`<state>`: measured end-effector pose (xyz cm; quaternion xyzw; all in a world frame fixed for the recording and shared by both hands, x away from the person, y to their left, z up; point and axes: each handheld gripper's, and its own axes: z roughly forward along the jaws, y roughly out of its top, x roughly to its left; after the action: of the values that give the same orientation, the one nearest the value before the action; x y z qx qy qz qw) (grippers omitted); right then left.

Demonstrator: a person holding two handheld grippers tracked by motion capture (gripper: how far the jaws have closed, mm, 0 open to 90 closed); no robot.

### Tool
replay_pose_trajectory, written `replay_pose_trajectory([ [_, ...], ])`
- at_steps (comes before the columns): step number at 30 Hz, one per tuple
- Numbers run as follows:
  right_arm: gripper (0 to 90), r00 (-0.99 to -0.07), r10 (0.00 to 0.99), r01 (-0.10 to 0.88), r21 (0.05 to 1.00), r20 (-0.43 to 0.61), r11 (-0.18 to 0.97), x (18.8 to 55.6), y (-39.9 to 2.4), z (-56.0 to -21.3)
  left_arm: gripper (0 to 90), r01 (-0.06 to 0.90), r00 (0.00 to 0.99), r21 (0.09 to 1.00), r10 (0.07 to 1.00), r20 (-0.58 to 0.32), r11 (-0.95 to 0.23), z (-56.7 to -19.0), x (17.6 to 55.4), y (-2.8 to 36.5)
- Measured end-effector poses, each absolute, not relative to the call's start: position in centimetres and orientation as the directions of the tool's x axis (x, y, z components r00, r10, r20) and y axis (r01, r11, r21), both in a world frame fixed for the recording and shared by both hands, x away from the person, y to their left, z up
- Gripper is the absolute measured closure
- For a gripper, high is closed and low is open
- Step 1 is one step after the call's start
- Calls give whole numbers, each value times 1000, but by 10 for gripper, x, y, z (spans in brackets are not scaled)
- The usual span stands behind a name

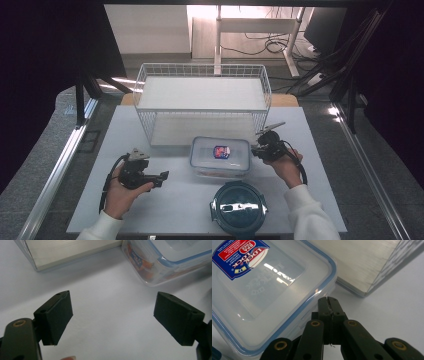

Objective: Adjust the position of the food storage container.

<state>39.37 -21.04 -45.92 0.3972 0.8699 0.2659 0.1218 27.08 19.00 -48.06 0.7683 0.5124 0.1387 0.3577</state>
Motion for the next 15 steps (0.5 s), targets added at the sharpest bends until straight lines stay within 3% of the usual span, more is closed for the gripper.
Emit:
replay_pose_trajectory([
  [15,889,-673,739,613,572,17,545,396,-199,-461,149,688,430,695,889,-160,-208,-480,271,192],
])
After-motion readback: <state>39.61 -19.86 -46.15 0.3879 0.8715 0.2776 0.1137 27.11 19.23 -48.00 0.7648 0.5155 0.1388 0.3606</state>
